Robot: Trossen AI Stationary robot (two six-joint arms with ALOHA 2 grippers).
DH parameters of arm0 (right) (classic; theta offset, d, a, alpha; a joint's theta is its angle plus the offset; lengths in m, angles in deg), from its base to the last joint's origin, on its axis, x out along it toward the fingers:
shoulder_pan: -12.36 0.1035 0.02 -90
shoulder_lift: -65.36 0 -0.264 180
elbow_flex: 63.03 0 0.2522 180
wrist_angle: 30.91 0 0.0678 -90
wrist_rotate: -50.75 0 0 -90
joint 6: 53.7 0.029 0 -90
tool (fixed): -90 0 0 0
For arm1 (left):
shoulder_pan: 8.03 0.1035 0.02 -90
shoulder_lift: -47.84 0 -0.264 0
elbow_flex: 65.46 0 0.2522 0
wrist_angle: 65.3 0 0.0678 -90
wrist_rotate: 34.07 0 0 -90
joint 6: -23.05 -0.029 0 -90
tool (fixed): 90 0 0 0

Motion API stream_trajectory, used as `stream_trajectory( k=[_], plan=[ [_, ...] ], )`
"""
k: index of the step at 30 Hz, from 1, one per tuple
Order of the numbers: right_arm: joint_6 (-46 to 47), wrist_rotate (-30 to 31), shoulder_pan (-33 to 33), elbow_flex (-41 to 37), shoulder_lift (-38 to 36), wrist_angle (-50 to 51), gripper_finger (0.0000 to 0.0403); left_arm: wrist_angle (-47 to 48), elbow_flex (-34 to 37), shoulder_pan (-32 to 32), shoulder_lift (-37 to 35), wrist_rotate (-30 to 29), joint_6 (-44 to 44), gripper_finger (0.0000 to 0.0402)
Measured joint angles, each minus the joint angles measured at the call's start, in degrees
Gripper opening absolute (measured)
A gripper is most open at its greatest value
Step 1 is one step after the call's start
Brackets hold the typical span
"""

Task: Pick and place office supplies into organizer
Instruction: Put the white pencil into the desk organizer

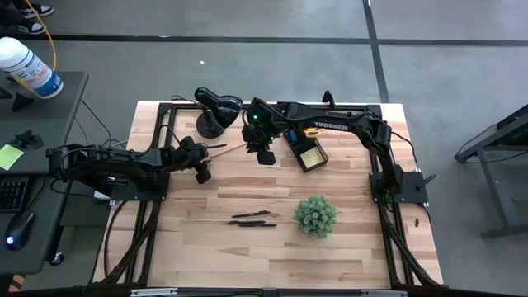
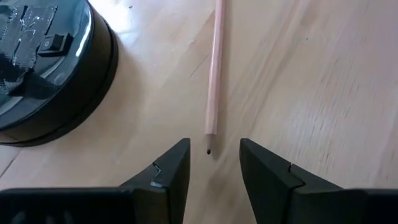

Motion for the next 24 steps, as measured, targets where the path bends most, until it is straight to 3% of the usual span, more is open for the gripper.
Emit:
stream_trajectory(
  k=[7, 12, 17, 24],
  plan=[
    [-0.02, 0.0, 0.01, 0.0, 0.0, 0.0, 0.0066, -0.92, -0.07, 0.0, 1.19, 0.39, 0.03, 0.0126],
    [-0.04, 0.0, 0.0, 0.0, 0.0, -0.02, 0.0066, -8.87, -0.15, 0.0, 6.86, 1.45, 0.03, 0.0126],
    [-0.02, 0.0, 0.02, 0.0, 0.0, 0.0, 0.0067, -10.68, -0.33, 0.02, 11.45, 1.8, 0.47, 0.0126],
    [0.39, 0.0, 0.02, 0.0, 0.0, 0.0, 0.0067, -10.14, -0.34, 0.0, 11.74, 1.24, 3.1, 0.0126]
  ],
)
